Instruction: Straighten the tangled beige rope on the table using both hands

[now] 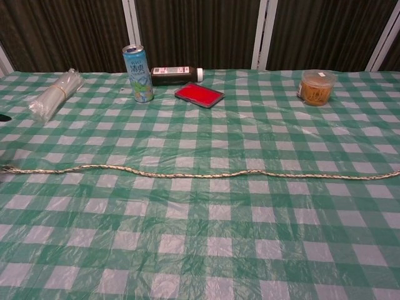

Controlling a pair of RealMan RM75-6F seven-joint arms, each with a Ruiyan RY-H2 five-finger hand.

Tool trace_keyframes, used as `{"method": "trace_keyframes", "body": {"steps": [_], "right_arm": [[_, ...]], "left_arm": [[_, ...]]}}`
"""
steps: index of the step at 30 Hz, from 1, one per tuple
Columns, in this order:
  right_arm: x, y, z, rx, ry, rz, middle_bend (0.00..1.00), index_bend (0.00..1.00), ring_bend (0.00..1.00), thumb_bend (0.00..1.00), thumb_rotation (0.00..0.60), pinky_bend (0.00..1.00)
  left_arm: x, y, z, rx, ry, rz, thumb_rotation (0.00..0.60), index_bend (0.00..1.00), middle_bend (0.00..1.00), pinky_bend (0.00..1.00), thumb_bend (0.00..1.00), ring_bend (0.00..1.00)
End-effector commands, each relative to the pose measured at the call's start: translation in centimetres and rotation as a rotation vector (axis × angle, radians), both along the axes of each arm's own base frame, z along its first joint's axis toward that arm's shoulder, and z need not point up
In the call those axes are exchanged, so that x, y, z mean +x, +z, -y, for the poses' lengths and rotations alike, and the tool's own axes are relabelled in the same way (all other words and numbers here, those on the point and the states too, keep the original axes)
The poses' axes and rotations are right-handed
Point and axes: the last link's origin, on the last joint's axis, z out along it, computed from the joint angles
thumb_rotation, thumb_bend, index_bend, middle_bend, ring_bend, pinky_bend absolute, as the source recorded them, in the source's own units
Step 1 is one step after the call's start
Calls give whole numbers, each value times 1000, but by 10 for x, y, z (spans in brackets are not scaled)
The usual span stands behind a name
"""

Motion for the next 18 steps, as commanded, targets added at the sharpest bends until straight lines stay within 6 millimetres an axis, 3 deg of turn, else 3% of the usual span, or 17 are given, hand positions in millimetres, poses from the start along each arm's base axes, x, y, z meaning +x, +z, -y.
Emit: {"method": "trace_keyframes", "body": {"steps": [1, 4, 9, 11, 13, 18], "right_arm": [[9, 21, -18, -72, 54, 40, 0, 0, 0, 396, 600, 0], [20, 42, -43, -150, 123, 93, 0, 0, 0, 396, 600, 0], [27, 53, -65, -189, 159, 120, 0, 0, 0, 396, 600, 0], [33, 63, -93, -230, 186, 136, 0, 0, 0, 396, 600, 0], [41, 71, -139, -295, 225, 160, 0, 0, 0, 396, 600, 0], [47, 66, -157, -267, 285, 141, 0, 0, 0, 396, 600, 0]], "left_arm": [[5, 26, 21, 55, -26, 82, 600, 0, 0, 51, 436, 0], [18, 47, 46, 91, -87, 150, 600, 0, 0, 51, 434, 0], [25, 60, 66, 116, -119, 160, 600, 0, 0, 46, 426, 0], [30, 70, 94, 143, -130, 140, 600, 0, 0, 38, 426, 0], [30, 75, 132, 164, -105, 103, 600, 0, 0, 31, 428, 0], [31, 75, 141, 145, -125, 44, 600, 0, 0, 23, 441, 0]]}}
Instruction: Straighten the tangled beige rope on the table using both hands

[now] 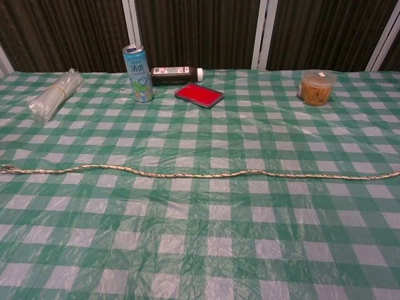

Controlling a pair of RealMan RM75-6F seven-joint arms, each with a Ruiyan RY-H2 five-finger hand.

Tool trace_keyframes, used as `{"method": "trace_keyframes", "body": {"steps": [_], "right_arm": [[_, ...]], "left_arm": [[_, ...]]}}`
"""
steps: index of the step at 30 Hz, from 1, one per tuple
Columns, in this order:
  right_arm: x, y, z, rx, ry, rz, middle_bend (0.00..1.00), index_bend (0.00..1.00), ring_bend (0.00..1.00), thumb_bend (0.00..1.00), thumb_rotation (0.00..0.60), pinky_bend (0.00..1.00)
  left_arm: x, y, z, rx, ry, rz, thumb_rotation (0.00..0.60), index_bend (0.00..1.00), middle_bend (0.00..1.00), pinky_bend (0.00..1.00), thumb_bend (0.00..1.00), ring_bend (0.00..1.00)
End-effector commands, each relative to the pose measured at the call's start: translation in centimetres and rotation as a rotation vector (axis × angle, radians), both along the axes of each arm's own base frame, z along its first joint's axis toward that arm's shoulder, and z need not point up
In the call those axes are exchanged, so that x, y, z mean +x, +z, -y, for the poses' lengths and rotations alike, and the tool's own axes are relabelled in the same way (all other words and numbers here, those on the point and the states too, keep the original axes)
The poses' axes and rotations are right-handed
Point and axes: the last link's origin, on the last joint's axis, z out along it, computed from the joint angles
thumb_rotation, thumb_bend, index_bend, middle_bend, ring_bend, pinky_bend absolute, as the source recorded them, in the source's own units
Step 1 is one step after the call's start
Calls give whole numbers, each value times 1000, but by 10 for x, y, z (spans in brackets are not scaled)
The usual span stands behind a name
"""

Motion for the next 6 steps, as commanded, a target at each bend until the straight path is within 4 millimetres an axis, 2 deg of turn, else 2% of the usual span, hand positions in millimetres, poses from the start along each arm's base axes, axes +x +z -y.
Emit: {"method": "trace_keyframes", "body": {"steps": [1, 6], "right_arm": [[7, 0, -34, 11, 25, 9, 0, 0, 0, 396, 600, 0], [4, 4, -32, -1, 7, 15, 0, 0, 0, 396, 600, 0]], "left_arm": [[6, -1, 16, -39, -13, -29, 600, 0, 0, 23, 443, 0], [5, -1, 14, -51, -1, -34, 600, 0, 0, 24, 444, 0]]}}
